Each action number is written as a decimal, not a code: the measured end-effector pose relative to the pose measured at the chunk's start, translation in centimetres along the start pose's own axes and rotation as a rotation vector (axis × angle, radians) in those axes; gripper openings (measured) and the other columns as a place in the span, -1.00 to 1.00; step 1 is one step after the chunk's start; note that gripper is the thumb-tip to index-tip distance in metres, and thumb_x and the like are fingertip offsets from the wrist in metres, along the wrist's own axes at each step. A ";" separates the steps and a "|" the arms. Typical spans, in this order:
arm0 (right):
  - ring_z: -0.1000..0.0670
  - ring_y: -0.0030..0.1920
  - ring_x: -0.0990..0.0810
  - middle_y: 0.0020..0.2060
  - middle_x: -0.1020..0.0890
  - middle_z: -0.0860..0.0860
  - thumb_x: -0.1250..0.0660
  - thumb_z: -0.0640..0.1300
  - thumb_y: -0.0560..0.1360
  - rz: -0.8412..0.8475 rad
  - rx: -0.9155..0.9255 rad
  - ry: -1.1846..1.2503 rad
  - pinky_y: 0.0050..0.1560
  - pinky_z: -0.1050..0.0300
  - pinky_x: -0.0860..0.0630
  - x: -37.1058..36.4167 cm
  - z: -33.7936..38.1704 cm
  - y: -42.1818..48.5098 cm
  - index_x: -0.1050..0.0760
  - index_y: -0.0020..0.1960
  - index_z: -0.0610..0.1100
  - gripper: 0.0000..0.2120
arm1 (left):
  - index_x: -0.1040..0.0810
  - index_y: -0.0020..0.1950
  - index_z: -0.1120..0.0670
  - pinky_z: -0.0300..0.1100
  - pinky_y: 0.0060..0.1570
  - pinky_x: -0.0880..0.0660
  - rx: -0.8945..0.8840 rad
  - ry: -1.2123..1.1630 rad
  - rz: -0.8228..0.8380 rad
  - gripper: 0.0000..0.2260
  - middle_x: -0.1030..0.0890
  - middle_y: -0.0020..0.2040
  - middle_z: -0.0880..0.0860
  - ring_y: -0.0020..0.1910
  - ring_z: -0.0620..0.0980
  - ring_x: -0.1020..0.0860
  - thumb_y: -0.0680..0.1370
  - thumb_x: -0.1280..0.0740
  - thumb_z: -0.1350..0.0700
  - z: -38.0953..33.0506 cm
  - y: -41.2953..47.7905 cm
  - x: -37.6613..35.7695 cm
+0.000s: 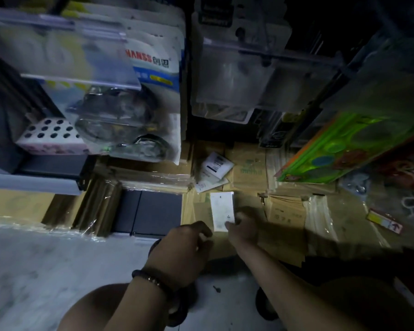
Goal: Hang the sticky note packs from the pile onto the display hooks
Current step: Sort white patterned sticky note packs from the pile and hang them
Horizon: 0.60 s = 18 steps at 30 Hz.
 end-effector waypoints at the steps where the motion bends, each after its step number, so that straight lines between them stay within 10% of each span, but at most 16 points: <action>1: -0.08 0.00 -0.68 -0.07 -0.71 0.00 -0.54 -0.17 0.52 -0.015 0.052 0.064 -0.24 0.21 -0.44 0.6 0.6 -0.9 -0.67 0.03 -0.11 -0.88 | -0.57 0.24 -0.20 -0.15 0.02 -0.65 0.015 -0.028 -0.029 -0.84 -0.69 -0.02 -0.16 -0.06 -0.19 -0.65 0.68 -0.32 -0.14 0.2 0.0 0.3; 9: 0.05 -0.10 -0.69 -0.18 -0.72 0.08 -0.57 -0.42 0.44 0.133 0.590 0.383 -0.07 0.17 -0.61 4.2 4.9 -8.9 -0.73 -0.11 -0.02 -0.71 | -0.58 0.14 0.04 0.11 -0.01 -0.70 0.377 -1.090 -0.121 -0.66 -0.77 -0.05 0.17 -0.12 0.20 -0.78 0.71 -0.22 -0.21 -1.1 -1.9 4.2; 11: 0.00 -0.08 -0.68 -0.14 -0.69 0.03 -0.57 -0.43 0.43 0.112 0.704 0.354 -0.07 0.13 -0.61 4.3 5.2 -9.5 -0.75 -0.09 -0.06 -0.73 | -0.61 0.02 0.03 0.14 -0.01 -0.67 0.328 -1.056 -0.178 -0.92 -0.78 -0.17 0.11 -0.17 0.16 -0.76 0.68 -0.39 0.07 -0.3 -1.9 3.9; 18: 0.13 0.15 -0.64 0.06 -0.66 0.20 -0.35 -0.50 0.53 0.140 0.444 0.112 0.13 0.07 -0.66 1.7 6.4 -2.7 -0.64 0.20 0.12 -0.46 | -0.68 0.28 -0.06 -0.05 -0.03 -0.68 0.230 -0.296 -0.419 -0.70 -0.77 0.02 0.00 -0.01 0.04 -0.73 0.56 -0.51 0.16 2.7 -1.5 3.6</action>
Point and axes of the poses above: each hand's wrist, its own y-axis towards the middle knuckle, its own x-axis out of the back of the hand, z = x × y, the point moved 1 cm from there along y, towards the middle knuckle
